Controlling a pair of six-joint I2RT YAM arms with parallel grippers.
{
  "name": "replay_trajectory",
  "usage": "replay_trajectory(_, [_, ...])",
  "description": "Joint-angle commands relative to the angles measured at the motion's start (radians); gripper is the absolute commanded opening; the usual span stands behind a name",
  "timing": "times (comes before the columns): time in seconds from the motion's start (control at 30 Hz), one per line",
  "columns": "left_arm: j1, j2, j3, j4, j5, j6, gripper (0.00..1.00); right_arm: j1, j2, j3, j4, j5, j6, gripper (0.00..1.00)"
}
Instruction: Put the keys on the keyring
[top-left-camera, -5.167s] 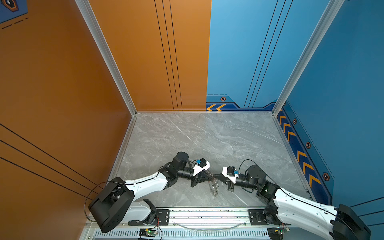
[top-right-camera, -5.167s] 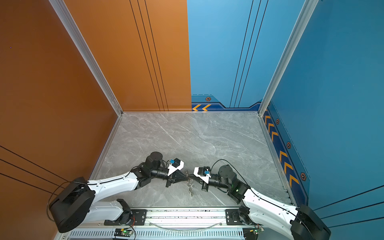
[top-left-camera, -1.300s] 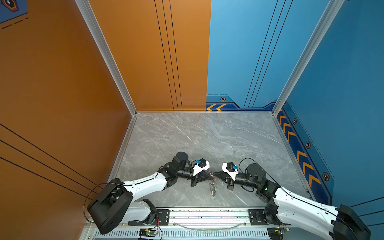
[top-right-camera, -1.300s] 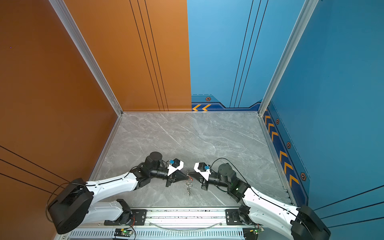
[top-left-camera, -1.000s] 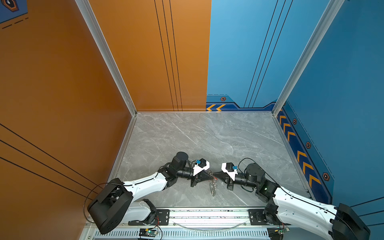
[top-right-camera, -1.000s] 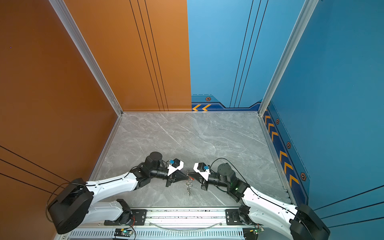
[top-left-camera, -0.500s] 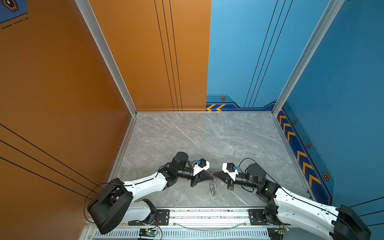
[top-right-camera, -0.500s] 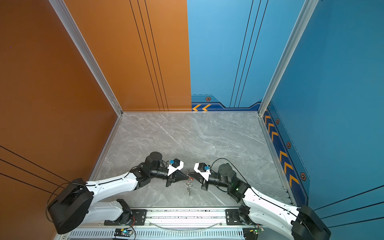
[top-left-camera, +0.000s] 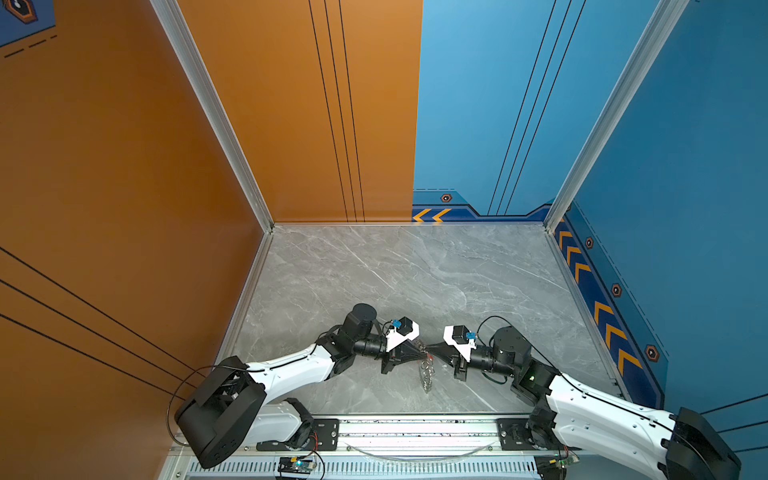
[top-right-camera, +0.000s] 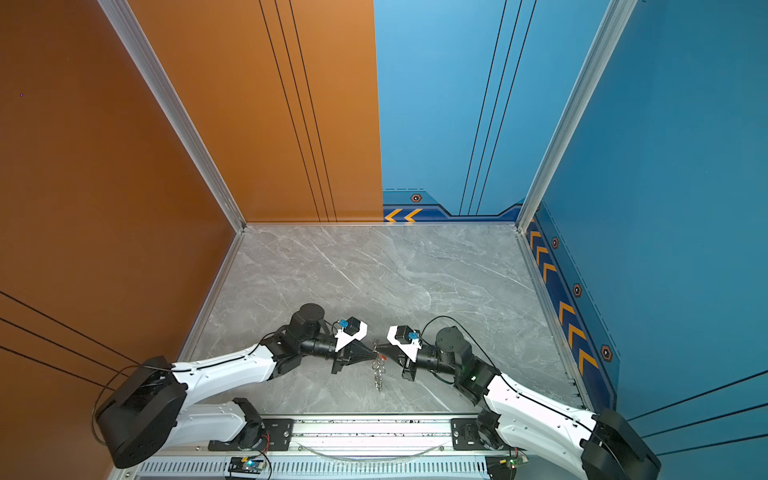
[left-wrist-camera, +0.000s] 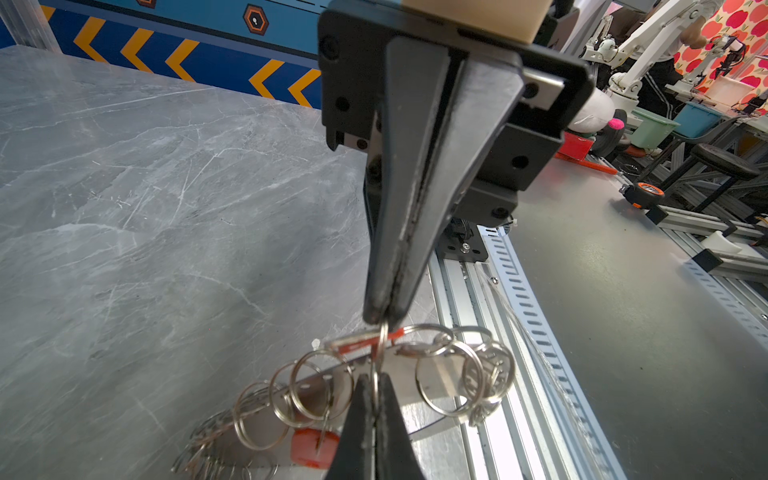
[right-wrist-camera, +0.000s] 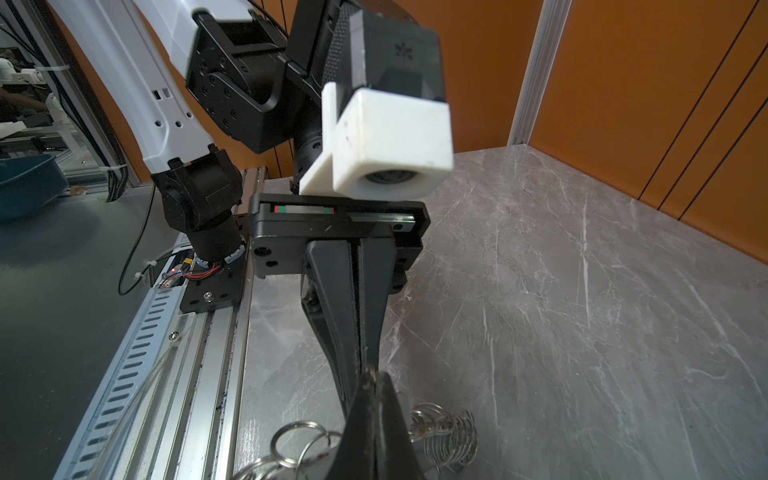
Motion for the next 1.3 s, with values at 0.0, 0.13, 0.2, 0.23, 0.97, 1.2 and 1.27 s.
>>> replay_trajectory(0.0, [-0.006,0.004,0.004,0.004,0.016,0.000,0.00,0.008,0.010,-0.012,-0.003,-0.008,-0.018,0.00])
replay_trajectory(0.13, [-0.006,0.004,0.004,0.004,0.014,-0.001,0.00,0.011,0.009,-0.014,-0.024,-0.007,-0.027,0.00])
replay_trajectory(0.2, [-0.006,0.004,0.005,0.004,0.014,-0.003,0.00,0.013,0.007,-0.017,-0.032,-0.012,-0.031,0.00])
replay_trajectory(0.23, [-0.005,0.006,0.005,0.004,0.014,-0.003,0.00,0.015,0.006,-0.019,-0.036,-0.010,-0.032,0.00])
replay_trajectory(0.97, [0.001,-0.031,-0.007,0.004,0.056,-0.001,0.00,0.037,0.010,-0.012,-0.136,0.070,-0.082,0.00])
replay_trajectory(1.2, [0.000,-0.027,-0.006,0.005,0.053,-0.003,0.00,0.044,0.011,-0.007,-0.146,0.098,-0.093,0.00])
replay_trajectory(1.27, [0.000,-0.023,-0.003,0.004,0.051,-0.004,0.00,0.045,0.003,-0.005,-0.146,0.100,-0.093,0.00])
